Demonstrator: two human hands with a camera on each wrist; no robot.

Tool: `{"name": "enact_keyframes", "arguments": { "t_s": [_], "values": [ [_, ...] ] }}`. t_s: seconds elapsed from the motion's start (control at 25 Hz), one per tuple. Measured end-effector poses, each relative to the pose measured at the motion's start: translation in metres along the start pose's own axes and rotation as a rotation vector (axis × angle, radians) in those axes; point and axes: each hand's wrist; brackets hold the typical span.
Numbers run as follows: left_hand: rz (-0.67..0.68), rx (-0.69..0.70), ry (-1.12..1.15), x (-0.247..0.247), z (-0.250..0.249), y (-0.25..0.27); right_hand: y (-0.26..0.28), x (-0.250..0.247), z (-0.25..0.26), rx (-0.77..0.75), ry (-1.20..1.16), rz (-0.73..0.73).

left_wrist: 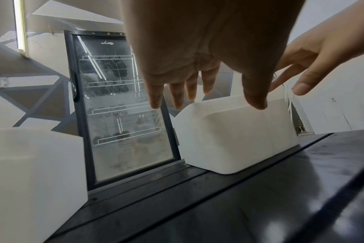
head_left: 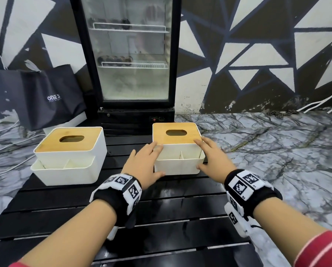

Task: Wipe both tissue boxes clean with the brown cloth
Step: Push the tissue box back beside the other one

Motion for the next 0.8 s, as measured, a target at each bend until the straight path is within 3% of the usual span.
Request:
{"name": "enact_keyframes", "arguments": {
  "t_s": [0.24,0.44,0.6,0.8],
  "values": [
    [0.084,-0.067,-0.020,0.008,0.041,0.092,0.080,0.007,0.026,-0.069,-0.163,-0.001],
    [0.177,-0.172,-0.027,0.014,0.079,0.191,0.169,0.033,0.059,-0.143,-0.236,0.192],
    [0.230,-0.248,-0.002,0.019,0.091,0.234,0.212,0.057,0.064,-0.093,-0.067,0.250],
    [0.297,-0.274,-0.012,0.022,0.097,0.248,0.232,0.071,0.068,-0.036,0.094,0.338]
  ]
}}
Point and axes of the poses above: each hand's wrist, its own y-axis away from the middle knuckle, its own x-axis out of the palm, z = x × y, and after that the axes turned 2 degrees about -x, right-handed
